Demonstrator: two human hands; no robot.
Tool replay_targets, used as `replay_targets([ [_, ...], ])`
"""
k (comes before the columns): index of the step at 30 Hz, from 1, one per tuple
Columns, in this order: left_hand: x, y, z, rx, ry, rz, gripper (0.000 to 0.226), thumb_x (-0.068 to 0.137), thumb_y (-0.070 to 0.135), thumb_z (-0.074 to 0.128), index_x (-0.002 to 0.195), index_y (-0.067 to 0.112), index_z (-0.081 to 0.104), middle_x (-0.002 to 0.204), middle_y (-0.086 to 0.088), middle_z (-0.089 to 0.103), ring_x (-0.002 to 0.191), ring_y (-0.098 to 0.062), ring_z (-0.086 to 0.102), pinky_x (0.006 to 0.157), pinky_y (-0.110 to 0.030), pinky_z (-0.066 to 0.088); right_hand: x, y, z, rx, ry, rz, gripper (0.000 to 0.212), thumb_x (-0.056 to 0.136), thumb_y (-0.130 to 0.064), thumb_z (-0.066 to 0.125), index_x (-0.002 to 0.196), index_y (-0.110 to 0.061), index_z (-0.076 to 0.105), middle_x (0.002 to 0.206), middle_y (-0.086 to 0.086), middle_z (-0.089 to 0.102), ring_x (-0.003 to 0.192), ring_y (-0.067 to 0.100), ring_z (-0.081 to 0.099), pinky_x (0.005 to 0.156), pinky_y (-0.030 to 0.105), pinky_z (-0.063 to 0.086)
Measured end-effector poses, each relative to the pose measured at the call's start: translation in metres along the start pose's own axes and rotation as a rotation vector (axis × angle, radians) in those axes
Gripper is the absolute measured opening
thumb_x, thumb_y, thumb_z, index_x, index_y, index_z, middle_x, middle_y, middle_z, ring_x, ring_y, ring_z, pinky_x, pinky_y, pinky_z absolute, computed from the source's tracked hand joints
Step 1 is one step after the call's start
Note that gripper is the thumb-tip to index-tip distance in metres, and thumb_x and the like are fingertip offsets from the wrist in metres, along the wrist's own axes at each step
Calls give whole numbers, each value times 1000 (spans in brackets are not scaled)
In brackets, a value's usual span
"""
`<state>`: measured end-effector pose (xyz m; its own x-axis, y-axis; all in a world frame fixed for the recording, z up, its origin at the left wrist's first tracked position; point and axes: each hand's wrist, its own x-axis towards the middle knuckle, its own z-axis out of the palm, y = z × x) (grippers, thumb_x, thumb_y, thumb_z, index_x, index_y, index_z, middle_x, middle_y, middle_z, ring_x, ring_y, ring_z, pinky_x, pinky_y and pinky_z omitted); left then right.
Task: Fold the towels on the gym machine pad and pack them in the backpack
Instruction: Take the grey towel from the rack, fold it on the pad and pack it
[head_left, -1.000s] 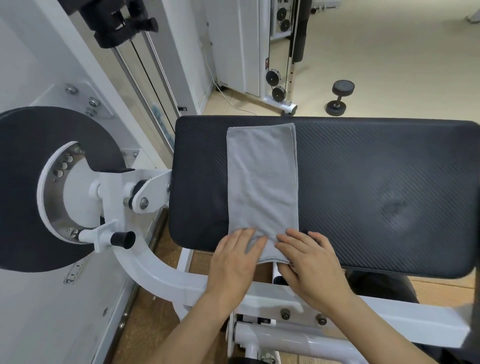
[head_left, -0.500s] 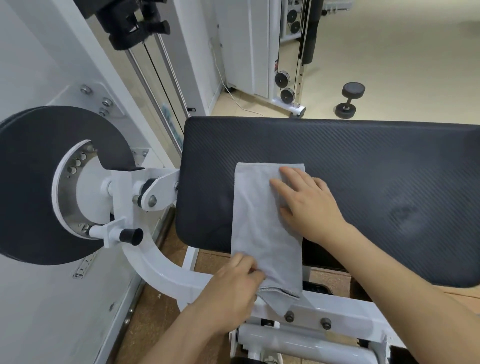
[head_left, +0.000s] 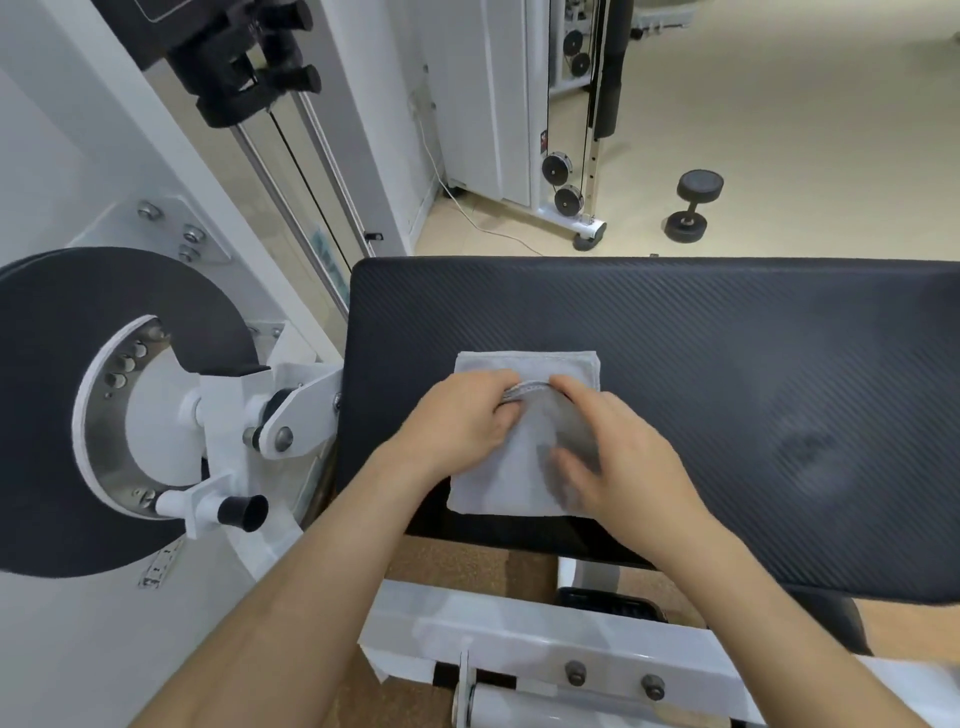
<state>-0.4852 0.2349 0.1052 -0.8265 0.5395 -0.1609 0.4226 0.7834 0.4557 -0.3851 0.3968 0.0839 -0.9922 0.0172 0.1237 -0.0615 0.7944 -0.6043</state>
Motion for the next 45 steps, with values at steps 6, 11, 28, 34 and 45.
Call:
replay_targets([
  [6, -6, -17, 8, -407, 217, -250, 41, 84, 22, 72, 123, 26, 60, 110, 15, 59, 102, -3, 56, 89, -27, 50, 26, 10, 9, 21, 131, 140, 40, 97, -16, 52, 137, -14, 50, 124, 5, 63, 109, 25, 59, 86, 34, 42],
  [11, -10, -31, 12, -552, 244, -354, 19, 91, 22, 66, 110, 23, 65, 102, 10, 66, 95, -6, 63, 85, -35, 56, 37, 11, 9, 0, 129, 139, 14, 98, -16, 48, 111, -15, 54, 105, 2, 57, 86, 28, 59, 73, 41, 45],
  [28, 10, -24, 23, -4, 366, -213, 21, 105, 34, 32, 109, 18, 44, 85, 1, 61, 73, -19, 59, 67, -39, 48, 58, 18, 13, -46, 116, 162, 5, 98, -12, 44, 98, -15, 40, 93, 3, 48, 71, 24, 51, 60, 35, 37],
  [34, 13, -23, 25, 104, 380, -265, 22, 103, 37, 36, 110, 19, 44, 87, 1, 60, 75, -16, 57, 65, -40, 52, 63, 25, 6, 29, 103, 202, 23, 97, -26, 50, 118, -18, 51, 102, 0, 56, 87, 18, 54, 71, 32, 39],
  [45, 12, -24, 18, 262, 243, -50, 28, 99, 37, 44, 119, 23, 56, 109, 5, 55, 101, -15, 51, 89, -39, 44, 70, 23, 12, -246, 123, 93, 14, 95, -21, 49, 107, -16, 55, 106, 3, 43, 95, 20, 40, 60, 31, 38],
])
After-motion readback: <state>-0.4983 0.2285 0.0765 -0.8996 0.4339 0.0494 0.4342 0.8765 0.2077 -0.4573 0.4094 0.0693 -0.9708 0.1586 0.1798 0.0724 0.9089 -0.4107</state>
